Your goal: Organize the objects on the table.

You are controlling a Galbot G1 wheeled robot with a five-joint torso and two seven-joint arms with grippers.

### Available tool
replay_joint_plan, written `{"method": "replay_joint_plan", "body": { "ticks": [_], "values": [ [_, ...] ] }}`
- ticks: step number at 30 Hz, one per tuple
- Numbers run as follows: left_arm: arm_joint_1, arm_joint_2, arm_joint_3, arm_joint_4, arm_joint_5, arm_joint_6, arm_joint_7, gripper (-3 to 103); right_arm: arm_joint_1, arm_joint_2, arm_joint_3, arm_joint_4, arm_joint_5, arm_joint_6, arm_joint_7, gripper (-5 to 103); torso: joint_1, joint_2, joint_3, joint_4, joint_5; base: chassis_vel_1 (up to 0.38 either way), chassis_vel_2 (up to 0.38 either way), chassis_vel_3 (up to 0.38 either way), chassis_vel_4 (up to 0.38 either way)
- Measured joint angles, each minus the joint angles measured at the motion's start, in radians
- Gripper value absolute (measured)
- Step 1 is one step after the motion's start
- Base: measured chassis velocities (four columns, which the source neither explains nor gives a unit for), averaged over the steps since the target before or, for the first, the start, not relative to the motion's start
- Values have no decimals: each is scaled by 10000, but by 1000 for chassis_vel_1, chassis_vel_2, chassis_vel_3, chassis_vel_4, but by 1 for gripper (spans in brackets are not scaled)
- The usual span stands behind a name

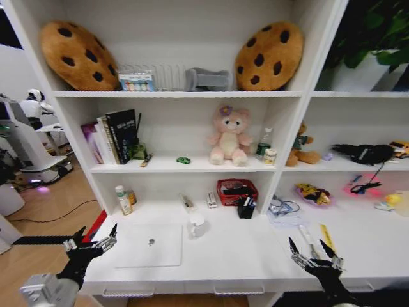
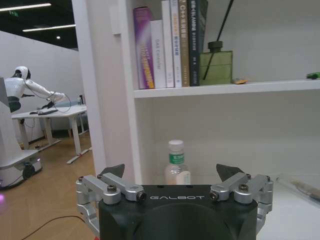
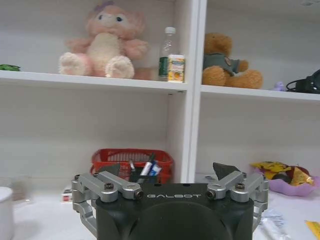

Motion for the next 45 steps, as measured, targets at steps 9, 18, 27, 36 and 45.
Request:
{"method": "replay_joint_plan", "body": {
  "ticks": [9, 18, 27, 36, 45],
  "values": [
    [0, -1, -1, 1, 0, 0, -2, 100, 2, 0, -1, 1, 0, 0, -1, 100, -1, 1, -1, 9, -1, 161, 102, -123, -131],
    [0, -1, 2, -1, 0, 0, 8, 100, 2, -1, 1, 0, 0, 0, 2, 100, 2, -2, 2, -3, -3, -8, -104, -19, 105],
    [0, -1, -1, -1, 0, 0, 3, 100, 0, 0, 0, 0, 0, 1, 2, 100, -1, 1, -1, -5, -7, 200, -175, -213, 196],
    [0, -1, -1, -2, 0, 0, 6, 100, 0, 0, 0, 0, 0, 2, 2, 100, -1, 1, 0, -3, -3, 294, -292, -294, 302],
    [1, -2, -1, -2, 0, 0, 4, 100, -2, 1, 0, 0, 0, 2, 1, 100, -11, 8, -6, -2, -10, 335, -353, -352, 342]
  ]
}}
